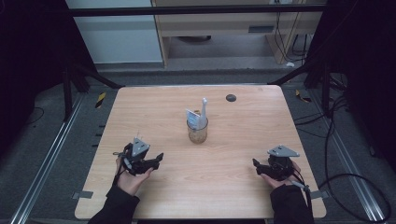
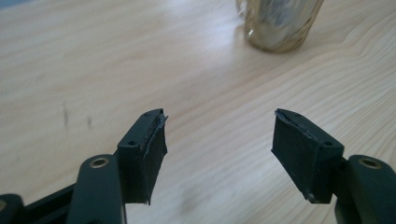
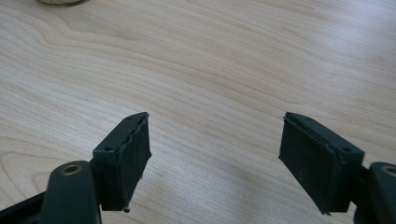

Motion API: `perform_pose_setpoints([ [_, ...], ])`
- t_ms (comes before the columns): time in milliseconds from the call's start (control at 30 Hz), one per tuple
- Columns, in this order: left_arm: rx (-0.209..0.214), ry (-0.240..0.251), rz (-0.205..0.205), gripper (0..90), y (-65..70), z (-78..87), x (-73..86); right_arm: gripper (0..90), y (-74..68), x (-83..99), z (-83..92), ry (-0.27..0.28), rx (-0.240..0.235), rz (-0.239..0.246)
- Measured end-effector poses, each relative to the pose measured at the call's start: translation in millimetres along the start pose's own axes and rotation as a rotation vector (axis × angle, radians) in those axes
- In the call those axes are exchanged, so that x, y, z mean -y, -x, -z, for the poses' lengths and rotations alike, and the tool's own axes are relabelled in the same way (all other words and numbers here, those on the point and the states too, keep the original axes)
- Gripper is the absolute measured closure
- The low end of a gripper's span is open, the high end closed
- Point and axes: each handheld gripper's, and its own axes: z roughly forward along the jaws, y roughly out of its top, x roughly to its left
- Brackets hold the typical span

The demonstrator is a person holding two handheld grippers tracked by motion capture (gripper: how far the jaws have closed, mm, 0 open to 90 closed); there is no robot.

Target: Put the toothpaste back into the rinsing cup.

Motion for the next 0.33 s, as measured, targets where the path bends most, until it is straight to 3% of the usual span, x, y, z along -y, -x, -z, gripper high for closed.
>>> perform_pose_setpoints([
  [333,-0.074,-0.029,0.04,30.8,-29.2,20.3,30.7,20.8,1.1,0.9,0.6,-0.007,0.011,-0.011],
])
